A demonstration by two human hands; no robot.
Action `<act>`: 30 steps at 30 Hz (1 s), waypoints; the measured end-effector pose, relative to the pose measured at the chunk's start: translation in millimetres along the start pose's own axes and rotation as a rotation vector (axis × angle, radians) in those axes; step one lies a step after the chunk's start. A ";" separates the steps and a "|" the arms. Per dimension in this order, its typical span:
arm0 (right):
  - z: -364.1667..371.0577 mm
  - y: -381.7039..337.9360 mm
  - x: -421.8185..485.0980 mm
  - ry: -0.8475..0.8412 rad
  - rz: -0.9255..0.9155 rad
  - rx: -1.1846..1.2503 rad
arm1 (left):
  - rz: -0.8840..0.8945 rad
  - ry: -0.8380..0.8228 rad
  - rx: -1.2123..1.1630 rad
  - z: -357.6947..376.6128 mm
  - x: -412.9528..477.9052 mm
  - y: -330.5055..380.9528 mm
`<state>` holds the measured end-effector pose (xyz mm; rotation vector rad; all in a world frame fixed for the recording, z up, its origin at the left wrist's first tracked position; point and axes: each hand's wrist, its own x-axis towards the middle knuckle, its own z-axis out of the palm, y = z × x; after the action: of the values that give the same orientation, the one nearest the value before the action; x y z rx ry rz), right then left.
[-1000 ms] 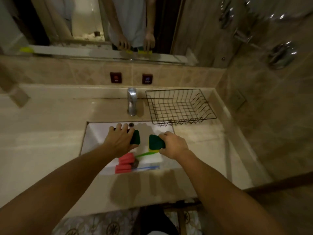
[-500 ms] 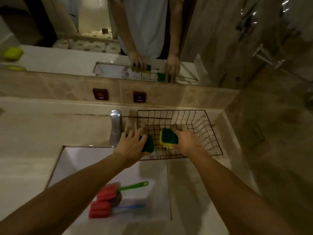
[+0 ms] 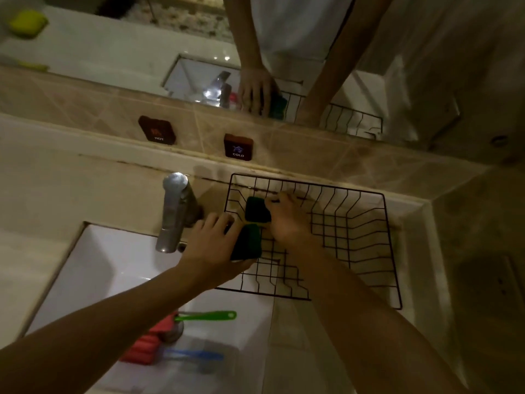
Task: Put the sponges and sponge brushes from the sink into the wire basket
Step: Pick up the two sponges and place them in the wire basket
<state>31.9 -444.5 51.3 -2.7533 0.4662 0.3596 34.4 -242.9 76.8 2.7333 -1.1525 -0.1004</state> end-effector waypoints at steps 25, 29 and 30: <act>32.9 106.0 -60.1 0.019 0.278 0.789 | -0.235 -0.287 -0.069 43.3 104.0 56.7; 31.7 105.5 -65.5 0.004 0.265 0.782 | -0.177 -0.272 -0.067 40.4 110.6 47.6; 30.3 102.4 -66.1 0.021 0.257 0.786 | -0.137 -0.255 -0.045 39.9 112.4 45.3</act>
<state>-70.8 -507.1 15.3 -1.9405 0.7731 0.1536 75.8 -359.7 46.6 2.8170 -1.0025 -0.5001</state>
